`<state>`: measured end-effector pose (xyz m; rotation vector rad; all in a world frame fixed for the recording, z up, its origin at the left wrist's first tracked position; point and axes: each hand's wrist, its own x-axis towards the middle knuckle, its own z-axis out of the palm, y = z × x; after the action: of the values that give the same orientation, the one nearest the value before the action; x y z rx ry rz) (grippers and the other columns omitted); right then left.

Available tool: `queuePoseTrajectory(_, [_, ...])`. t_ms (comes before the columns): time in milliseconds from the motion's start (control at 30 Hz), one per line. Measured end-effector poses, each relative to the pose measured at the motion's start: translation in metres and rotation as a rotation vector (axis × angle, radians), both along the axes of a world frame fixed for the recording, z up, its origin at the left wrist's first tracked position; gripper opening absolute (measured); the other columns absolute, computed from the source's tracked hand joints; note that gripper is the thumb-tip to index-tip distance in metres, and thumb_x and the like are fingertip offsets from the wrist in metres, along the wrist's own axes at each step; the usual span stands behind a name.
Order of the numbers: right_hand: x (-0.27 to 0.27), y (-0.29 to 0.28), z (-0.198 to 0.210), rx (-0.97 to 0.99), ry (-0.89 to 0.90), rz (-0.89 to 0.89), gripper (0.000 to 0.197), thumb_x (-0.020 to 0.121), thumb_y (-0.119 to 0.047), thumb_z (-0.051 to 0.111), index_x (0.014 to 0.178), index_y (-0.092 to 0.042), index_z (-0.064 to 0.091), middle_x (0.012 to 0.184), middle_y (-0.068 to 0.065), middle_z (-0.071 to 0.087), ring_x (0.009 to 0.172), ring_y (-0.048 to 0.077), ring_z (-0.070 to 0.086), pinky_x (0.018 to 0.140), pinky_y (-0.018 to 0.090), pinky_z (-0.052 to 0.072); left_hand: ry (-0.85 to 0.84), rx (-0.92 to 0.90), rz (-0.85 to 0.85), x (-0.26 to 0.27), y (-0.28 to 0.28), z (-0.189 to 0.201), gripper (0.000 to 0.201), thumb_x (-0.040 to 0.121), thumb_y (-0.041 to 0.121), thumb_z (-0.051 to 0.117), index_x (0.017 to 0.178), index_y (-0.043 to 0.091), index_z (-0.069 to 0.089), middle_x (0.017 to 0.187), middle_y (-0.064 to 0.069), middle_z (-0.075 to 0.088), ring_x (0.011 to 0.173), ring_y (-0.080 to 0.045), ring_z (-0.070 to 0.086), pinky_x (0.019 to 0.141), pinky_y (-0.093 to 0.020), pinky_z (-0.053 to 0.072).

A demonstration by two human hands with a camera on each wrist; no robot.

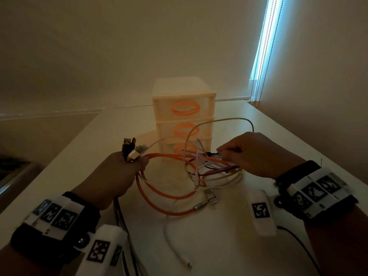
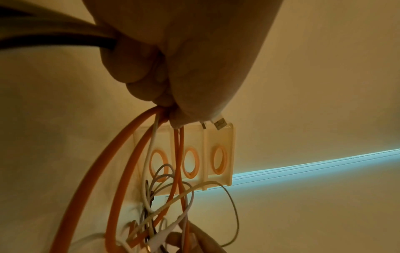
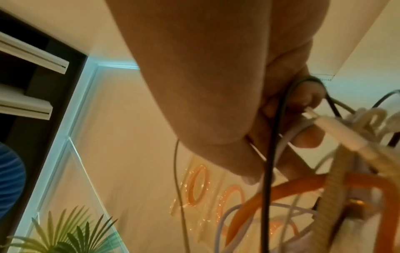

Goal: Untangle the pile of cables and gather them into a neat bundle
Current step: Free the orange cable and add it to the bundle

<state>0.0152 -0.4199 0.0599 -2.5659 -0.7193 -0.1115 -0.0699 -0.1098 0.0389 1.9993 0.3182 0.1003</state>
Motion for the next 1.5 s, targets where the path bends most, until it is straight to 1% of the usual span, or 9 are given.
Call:
queuePoseTrajectory(100, [-0.006, 0.004, 0.001, 0.172, -0.129, 0.058, 0.008, 0.092, -0.029, 0.068, 0.095, -0.029, 0.075, 0.083, -0.013, 0.069, 0.076, 0.0, 0.062, 0.07, 0.014, 0.047, 0.024, -0.018, 0.023, 0.001, 0.002, -0.004, 0.035, 0.101, 0.035, 0.059, 0.092, 0.001, 0.062, 0.056, -0.005, 0.031, 0.046, -0.015, 0.022, 0.045, -0.028, 0.02])
queuePoseTrajectory(233, [-0.017, 0.006, 0.005, 0.193, -0.051, 0.263, 0.01, 0.086, -0.028, 0.077, 0.081, -0.026, 0.069, 0.06, 0.003, 0.06, 0.053, 0.011, 0.053, 0.056, 0.016, 0.046, 0.052, -0.017, 0.032, 0.003, 0.0, -0.009, 0.034, 0.101, 0.033, 0.058, 0.085, 0.003, 0.059, 0.057, -0.005, 0.031, 0.045, -0.016, 0.022, 0.046, -0.027, 0.021])
queuePoseTrajectory(367, [-0.02, 0.017, -0.002, 0.134, -0.037, 0.346, 0.004, 0.09, -0.023, 0.073, 0.088, -0.026, 0.074, 0.077, -0.007, 0.069, 0.069, 0.009, 0.064, 0.063, 0.018, 0.052, 0.05, 0.007, 0.041, 0.004, 0.0, -0.01, 0.032, 0.1, 0.034, 0.06, 0.084, 0.006, 0.056, 0.058, -0.006, 0.033, 0.043, -0.017, 0.024, 0.044, -0.026, 0.022])
queuePoseTrajectory(533, [-0.001, 0.025, -0.022, -0.108, 0.065, 0.188, 0.019, 0.092, -0.02, 0.063, 0.094, -0.036, 0.072, 0.096, -0.021, 0.062, 0.088, 0.0, 0.062, 0.071, 0.012, 0.046, 0.063, 0.016, 0.029, 0.004, 0.0, -0.012, 0.03, 0.1, 0.033, 0.06, 0.086, 0.006, 0.057, 0.054, -0.002, 0.033, 0.042, -0.015, 0.024, 0.044, -0.027, 0.022])
queuePoseTrajectory(700, [-0.008, 0.018, -0.011, -0.1, 0.186, 0.235, 0.011, 0.09, -0.037, 0.068, 0.101, -0.038, 0.067, 0.096, -0.015, 0.069, 0.088, -0.001, 0.064, 0.081, 0.024, 0.056, 0.063, 0.037, 0.031, 0.002, 0.001, -0.01, 0.031, 0.1, 0.033, 0.06, 0.085, 0.006, 0.057, 0.051, -0.001, 0.033, 0.041, -0.014, 0.024, 0.044, -0.026, 0.023])
queuePoseTrajectory(867, [-0.016, 0.012, 0.003, -0.248, 0.308, 0.261, 0.057, 0.069, -0.069, 0.076, 0.117, -0.045, 0.057, 0.101, -0.018, 0.07, 0.094, -0.003, 0.064, 0.085, 0.022, 0.053, 0.036, 0.011, 0.061, 0.002, 0.0, -0.01, 0.031, 0.1, 0.032, 0.06, 0.086, 0.005, 0.057, 0.049, 0.0, 0.033, 0.04, -0.015, 0.024, 0.042, -0.024, 0.024])
queuePoseTrajectory(1000, [-0.014, 0.01, 0.002, -0.332, 0.269, 0.271, 0.058, 0.071, -0.057, 0.082, 0.12, -0.042, 0.055, 0.095, -0.007, 0.066, 0.082, 0.002, 0.062, 0.073, 0.018, 0.052, 0.037, -0.008, 0.076, 0.001, 0.002, -0.007, 0.031, 0.101, 0.032, 0.059, 0.085, 0.006, 0.056, 0.05, 0.0, 0.031, 0.041, -0.015, 0.021, 0.043, -0.025, 0.022])
queuePoseTrajectory(1200, [-0.007, -0.001, 0.003, 0.115, 0.19, 0.213, 0.018, 0.084, -0.036, 0.077, 0.101, -0.037, 0.071, 0.079, -0.007, 0.07, 0.066, 0.003, 0.064, 0.064, 0.019, 0.053, 0.051, -0.014, 0.09, 0.001, 0.004, -0.009, 0.037, 0.101, 0.035, 0.059, 0.078, 0.007, 0.051, 0.052, -0.003, 0.03, 0.042, -0.016, 0.021, 0.043, -0.025, 0.022])
queuePoseTrajectory(1500, [-0.001, 0.002, -0.004, 0.524, 0.035, 0.151, 0.024, 0.084, -0.01, 0.078, 0.106, -0.02, 0.076, 0.084, -0.006, 0.077, 0.077, 0.015, 0.075, 0.077, 0.029, 0.062, 0.04, -0.002, 0.089, 0.001, 0.004, -0.007, 0.036, 0.1, 0.036, 0.059, 0.08, 0.006, 0.053, 0.05, -0.002, 0.03, 0.041, -0.017, 0.022, 0.044, -0.027, 0.022])
